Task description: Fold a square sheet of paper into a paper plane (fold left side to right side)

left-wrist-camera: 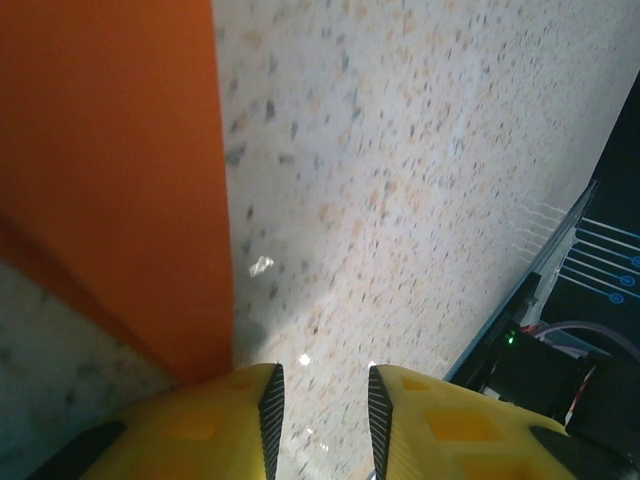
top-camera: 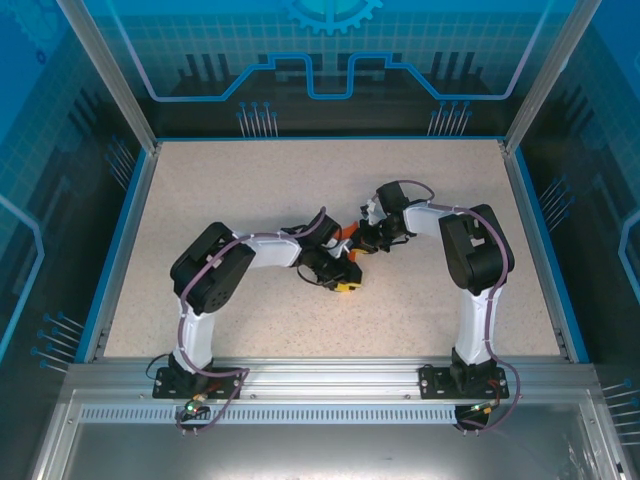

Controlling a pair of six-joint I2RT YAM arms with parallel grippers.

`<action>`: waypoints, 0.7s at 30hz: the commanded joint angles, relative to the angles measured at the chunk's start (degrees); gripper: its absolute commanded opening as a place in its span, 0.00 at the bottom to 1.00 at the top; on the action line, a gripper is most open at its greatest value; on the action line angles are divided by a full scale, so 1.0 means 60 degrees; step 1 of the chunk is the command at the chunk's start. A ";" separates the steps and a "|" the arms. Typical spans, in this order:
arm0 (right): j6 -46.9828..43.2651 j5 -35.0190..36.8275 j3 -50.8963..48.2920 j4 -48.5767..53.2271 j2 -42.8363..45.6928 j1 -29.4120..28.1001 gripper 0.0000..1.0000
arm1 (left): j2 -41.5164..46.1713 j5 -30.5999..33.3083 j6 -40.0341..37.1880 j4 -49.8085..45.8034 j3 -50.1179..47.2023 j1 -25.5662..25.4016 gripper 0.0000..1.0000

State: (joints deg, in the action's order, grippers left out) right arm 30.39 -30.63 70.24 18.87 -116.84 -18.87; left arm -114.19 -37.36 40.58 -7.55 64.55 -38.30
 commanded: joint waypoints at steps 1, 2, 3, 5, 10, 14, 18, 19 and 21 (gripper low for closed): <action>-0.0114 0.0397 -0.0127 0.0327 -0.0245 -0.0092 0.09 | 0.0922 0.0215 0.0114 0.0244 -0.0536 -0.0149 0.32; -0.0117 0.0390 -0.0106 0.0326 -0.0230 -0.0092 0.09 | 0.1131 0.0261 0.0109 0.0418 -0.0598 -0.0145 0.32; -0.0107 0.0389 -0.0092 0.0340 -0.0230 -0.0088 0.09 | 0.1294 0.0308 0.0086 0.0504 -0.0621 -0.0149 0.32; -0.0143 0.0382 -0.0070 0.0381 -0.0229 -0.0092 0.08 | 0.1666 0.0513 -0.0065 0.0518 -0.0622 -0.0123 0.32; -0.0187 0.0396 -0.0061 0.0401 -0.0215 -0.0099 0.08 | 0.2251 0.0992 -0.0426 0.0242 -0.0565 0.0206 0.32; -0.0187 0.0374 -0.0064 0.0353 -0.0215 -0.0092 0.07 | 0.1889 0.1026 -0.0682 0.0153 -0.0168 0.0664 0.27; -0.0224 0.0368 -0.0031 0.0377 -0.0216 -0.0092 0.07 | 0.1226 0.1092 -0.1023 0.0097 0.0430 0.0845 0.22; -0.0231 0.0359 -0.0019 0.0392 -0.0215 -0.0093 0.07 | 0.1054 0.1114 -0.1076 0.0088 0.0588 0.0895 0.22; -0.0239 0.0345 -0.0002 0.0399 -0.0215 -0.0092 0.05 | 0.0743 0.1100 -0.1176 0.0060 0.0874 0.0955 0.21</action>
State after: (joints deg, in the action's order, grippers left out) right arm 29.85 -30.65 70.24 18.87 -116.84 -18.87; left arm -107.46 -31.27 36.40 -6.11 67.00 -32.93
